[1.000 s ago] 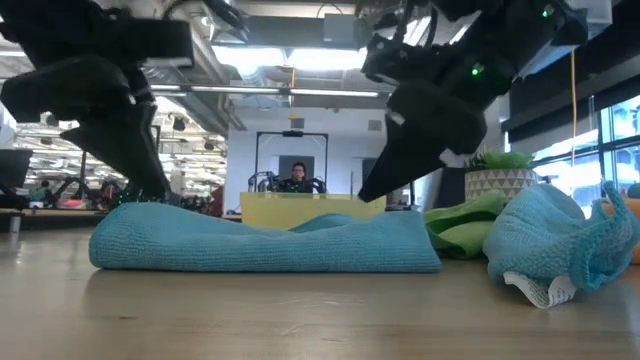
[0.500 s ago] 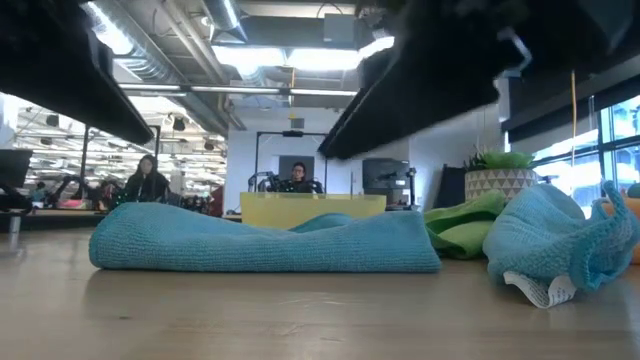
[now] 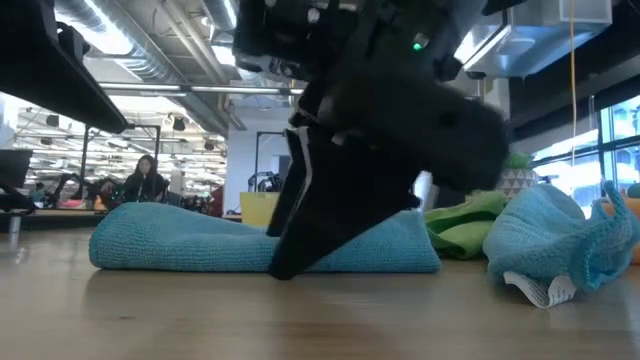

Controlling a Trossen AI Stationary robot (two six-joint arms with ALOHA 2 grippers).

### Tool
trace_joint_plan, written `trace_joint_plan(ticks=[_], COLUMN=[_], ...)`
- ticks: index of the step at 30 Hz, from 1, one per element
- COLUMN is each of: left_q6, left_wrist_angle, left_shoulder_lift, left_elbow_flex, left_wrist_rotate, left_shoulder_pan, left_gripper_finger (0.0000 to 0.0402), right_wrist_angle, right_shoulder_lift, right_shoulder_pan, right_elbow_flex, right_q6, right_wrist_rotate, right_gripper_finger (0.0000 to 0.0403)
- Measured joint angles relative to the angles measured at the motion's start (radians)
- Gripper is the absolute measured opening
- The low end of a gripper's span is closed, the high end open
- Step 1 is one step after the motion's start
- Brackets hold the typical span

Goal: Fold microfiber towels
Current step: Put the blue folded cloth into the yellow bin

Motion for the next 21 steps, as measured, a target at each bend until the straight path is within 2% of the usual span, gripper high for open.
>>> trace_joint_plan(ticks=[3, 6, 11, 14, 16, 21], left_q6=[-0.016, -0.024, -0.044, -0.050, -0.052, -0.069], left_wrist_angle=[0.000, 0.000, 0.000, 0.000, 0.001, -0.002], left_shoulder_lift=[0.000, 0.000, 0.000, 0.000, 0.000, 0.000], left_elbow_flex=[0.000, 0.000, 0.000, 0.000, 0.000, 0.000], left_wrist_rotate=[0.006, 0.010, 0.011, 0.011, 0.011, 0.011], left_shoulder_pan=[-0.006, -0.017, -0.036, -0.045, -0.051, -0.071], left_gripper_finger=[0.0078, 0.0078, 0.0078, 0.0078, 0.0078, 0.0078], right_wrist_angle=[-0.014, -0.016, -0.016, -0.007, -0.007, -0.055], right_shoulder_lift=[-0.001, -0.001, 0.025, 0.037, 0.038, -0.007], right_shoulder_pan=[-0.027, -0.049, -0.098, -0.134, -0.152, -0.205], right_elbow_flex=[0.001, 0.001, 0.001, 0.003, 0.003, 0.014], right_q6=[0.001, -0.021, -0.039, -0.045, -0.061, -0.109], right_wrist_rotate=[-0.044, -0.110, -0.278, -0.385, -0.414, -0.445], right_gripper_finger=[0.0274, 0.0255, 0.0166, 0.0088, 0.0032, 0.0012])
